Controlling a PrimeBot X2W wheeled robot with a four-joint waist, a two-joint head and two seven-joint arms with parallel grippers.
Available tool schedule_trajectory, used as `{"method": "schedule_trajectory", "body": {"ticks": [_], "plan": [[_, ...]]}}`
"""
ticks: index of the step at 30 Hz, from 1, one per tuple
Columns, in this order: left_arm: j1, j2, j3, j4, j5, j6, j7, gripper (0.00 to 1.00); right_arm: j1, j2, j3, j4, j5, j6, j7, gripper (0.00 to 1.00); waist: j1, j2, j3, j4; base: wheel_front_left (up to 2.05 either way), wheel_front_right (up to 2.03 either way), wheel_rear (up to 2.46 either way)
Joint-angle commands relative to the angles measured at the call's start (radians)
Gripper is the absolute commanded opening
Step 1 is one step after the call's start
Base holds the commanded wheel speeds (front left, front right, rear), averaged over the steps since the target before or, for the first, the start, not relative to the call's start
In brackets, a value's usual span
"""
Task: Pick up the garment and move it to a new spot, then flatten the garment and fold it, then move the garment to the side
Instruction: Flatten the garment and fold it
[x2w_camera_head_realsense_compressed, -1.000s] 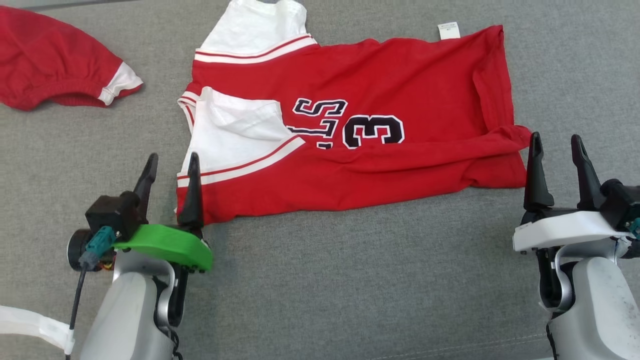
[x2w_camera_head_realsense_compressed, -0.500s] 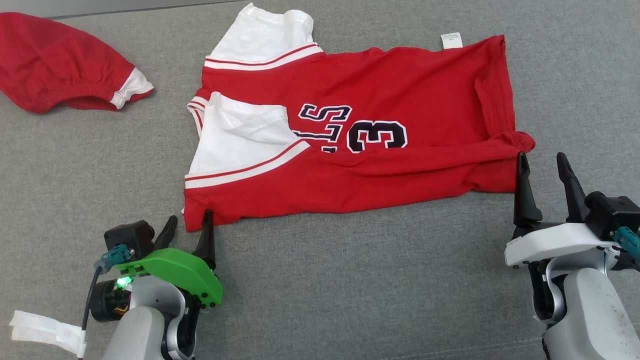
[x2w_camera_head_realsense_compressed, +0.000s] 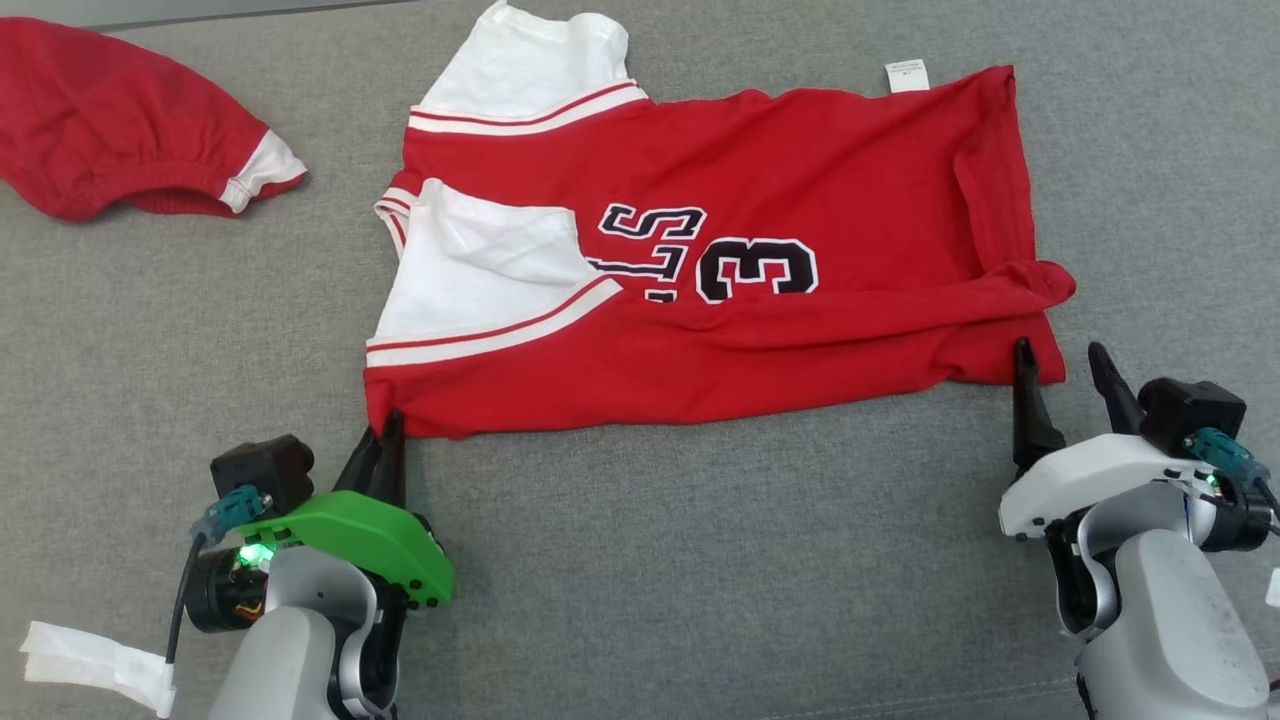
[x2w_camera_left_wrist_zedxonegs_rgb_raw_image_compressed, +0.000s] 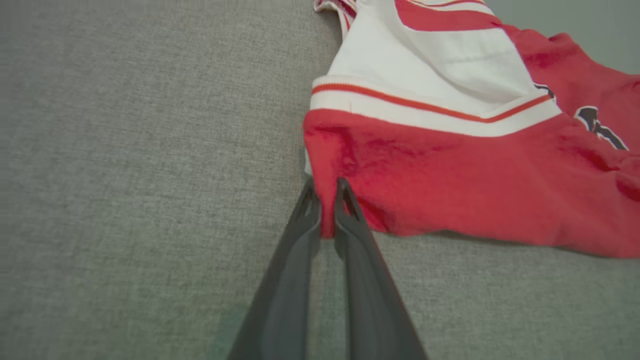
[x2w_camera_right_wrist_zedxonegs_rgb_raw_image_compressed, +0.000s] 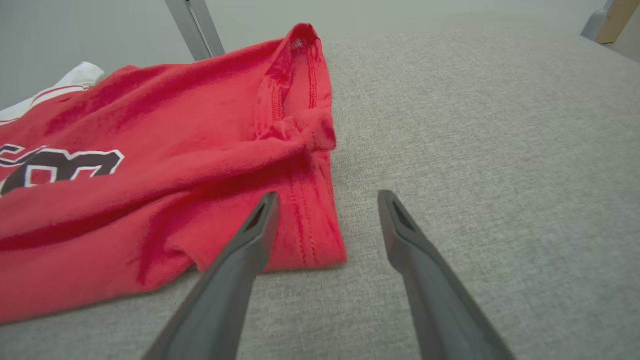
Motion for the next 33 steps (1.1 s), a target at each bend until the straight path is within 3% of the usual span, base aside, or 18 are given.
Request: {"method": "schedule_trajectory", "body": {"ticks": [1,5,6,7,8,9,17,25,33], "plan": [[-0.001,0.006,0.004,-0.009,0.002,0.001,-0.010,0.00,-0.017,-0.002,0.001,0.024,0.006,-0.001,0.014,1.00,0.0000,0.0000,0.000,0.007,0.00,0.00,0.00],[0.012,0.010,0.007,-0.038,-0.001,0.005,-0.020,0.00,-0.041,-0.003,0.014,0.091,0.005,-0.001,0.051,1.00,0.0000,0.0000,-0.004,0.021,0.00,0.00,0.00],[0.016,0.011,0.007,-0.044,-0.001,0.006,-0.023,0.00,-0.045,-0.003,0.016,0.103,0.008,-0.001,0.056,0.88,0.0000,0.0000,-0.006,0.024,0.00,0.00,0.00],[0.020,0.013,0.008,-0.053,0.000,0.007,-0.028,0.00,-0.047,-0.002,0.019,0.114,0.010,-0.001,0.058,0.46,0.0000,0.0000,-0.008,0.027,0.00,0.00,0.00],[0.024,0.015,0.008,-0.060,0.001,0.008,-0.031,0.00,-0.051,-0.002,0.020,0.120,0.012,-0.001,0.056,0.38,0.0000,0.0000,-0.011,0.028,0.00,0.00,0.00],[0.027,0.018,0.010,-0.069,0.003,0.008,-0.035,0.00,-0.056,-0.002,0.022,0.123,0.016,-0.001,0.049,0.00,0.0000,0.0000,-0.015,0.029,0.00,0.00,0.00],[0.072,0.036,0.006,-0.187,0.014,0.018,-0.046,0.00,-0.024,-0.003,-0.021,0.033,0.017,-0.001,0.010,0.00,0.0000,0.0000,-0.060,0.027,0.00,0.00,0.00],[0.231,0.056,-0.007,-0.368,0.006,0.054,0.006,0.00,0.141,-0.004,-0.037,-0.187,0.050,-0.001,0.118,0.00,0.0000,0.0000,-0.089,0.011,0.00,0.00,0.00],[0.403,0.041,-0.026,-0.431,-0.024,0.080,0.029,0.00,0.326,-0.003,-0.060,-0.322,0.099,-0.001,0.198,0.00,0.0000,0.0000,-0.089,0.006,0.00,0.00,0.00]]}}
